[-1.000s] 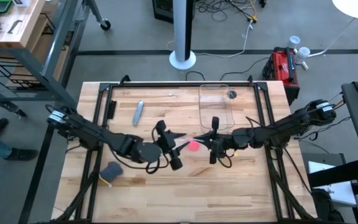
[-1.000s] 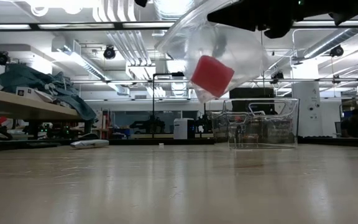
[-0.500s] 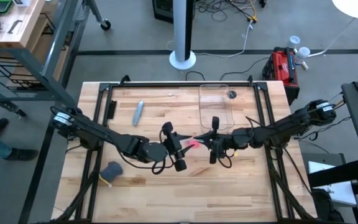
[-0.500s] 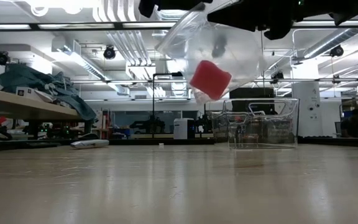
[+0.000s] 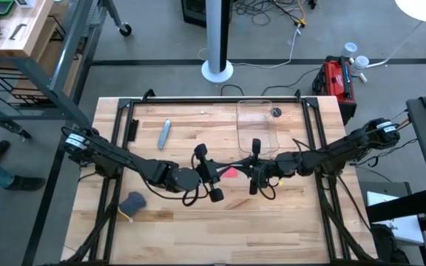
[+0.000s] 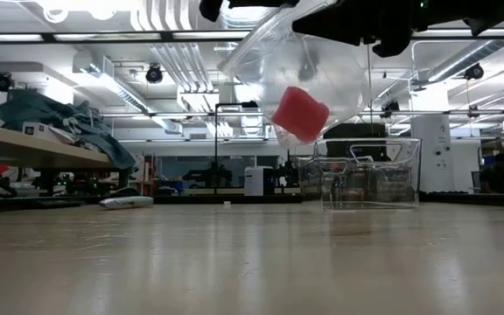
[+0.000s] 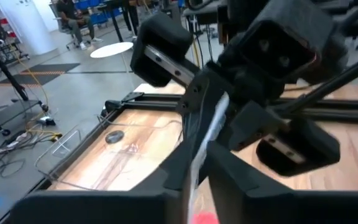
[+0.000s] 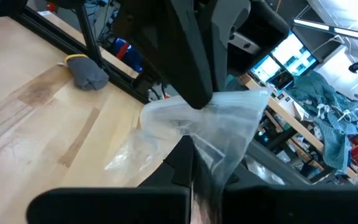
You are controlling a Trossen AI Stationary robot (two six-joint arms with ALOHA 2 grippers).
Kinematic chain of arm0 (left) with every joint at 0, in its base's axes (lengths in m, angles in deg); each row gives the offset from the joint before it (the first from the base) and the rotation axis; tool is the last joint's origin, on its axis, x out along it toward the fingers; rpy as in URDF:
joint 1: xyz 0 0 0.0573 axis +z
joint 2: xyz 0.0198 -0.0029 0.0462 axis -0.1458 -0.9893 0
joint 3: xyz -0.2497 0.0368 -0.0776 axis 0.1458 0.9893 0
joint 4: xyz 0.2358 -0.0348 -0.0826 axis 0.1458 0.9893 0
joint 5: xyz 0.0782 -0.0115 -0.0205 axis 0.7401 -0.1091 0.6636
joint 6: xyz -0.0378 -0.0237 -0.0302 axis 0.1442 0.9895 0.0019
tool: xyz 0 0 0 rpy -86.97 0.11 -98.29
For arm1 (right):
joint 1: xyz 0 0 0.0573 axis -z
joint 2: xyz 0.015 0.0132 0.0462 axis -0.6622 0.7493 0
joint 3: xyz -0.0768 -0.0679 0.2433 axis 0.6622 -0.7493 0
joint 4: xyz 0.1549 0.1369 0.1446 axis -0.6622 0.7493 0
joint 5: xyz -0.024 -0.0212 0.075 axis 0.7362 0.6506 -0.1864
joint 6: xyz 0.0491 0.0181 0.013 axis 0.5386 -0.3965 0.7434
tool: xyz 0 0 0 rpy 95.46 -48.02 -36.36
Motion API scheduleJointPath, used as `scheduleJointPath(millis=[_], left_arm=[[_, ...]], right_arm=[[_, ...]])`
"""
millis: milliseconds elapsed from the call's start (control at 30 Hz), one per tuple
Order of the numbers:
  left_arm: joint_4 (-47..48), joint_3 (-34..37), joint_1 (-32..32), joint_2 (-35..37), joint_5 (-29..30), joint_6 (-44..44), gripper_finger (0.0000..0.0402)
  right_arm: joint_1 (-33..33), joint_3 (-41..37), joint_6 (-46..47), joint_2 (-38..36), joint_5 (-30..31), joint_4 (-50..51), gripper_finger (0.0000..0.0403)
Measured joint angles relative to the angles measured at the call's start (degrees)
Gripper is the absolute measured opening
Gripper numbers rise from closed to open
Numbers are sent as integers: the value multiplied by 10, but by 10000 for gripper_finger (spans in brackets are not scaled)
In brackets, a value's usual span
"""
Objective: Roll bandage
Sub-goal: Close the transparent zip bag
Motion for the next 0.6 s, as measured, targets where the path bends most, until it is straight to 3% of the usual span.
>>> scheduleJointPath(millis=[200,333,600], left_arm=[[-12,0,2,0,-8,6,94],[-16,0,8,0,-56,15,126],[-36,0,23,-12,-66,9,135]], right_arm=[[0,0,0,0,0,0,0],[0,0,0,0,0,0,0],[0,0,0,0,0,0,0]])
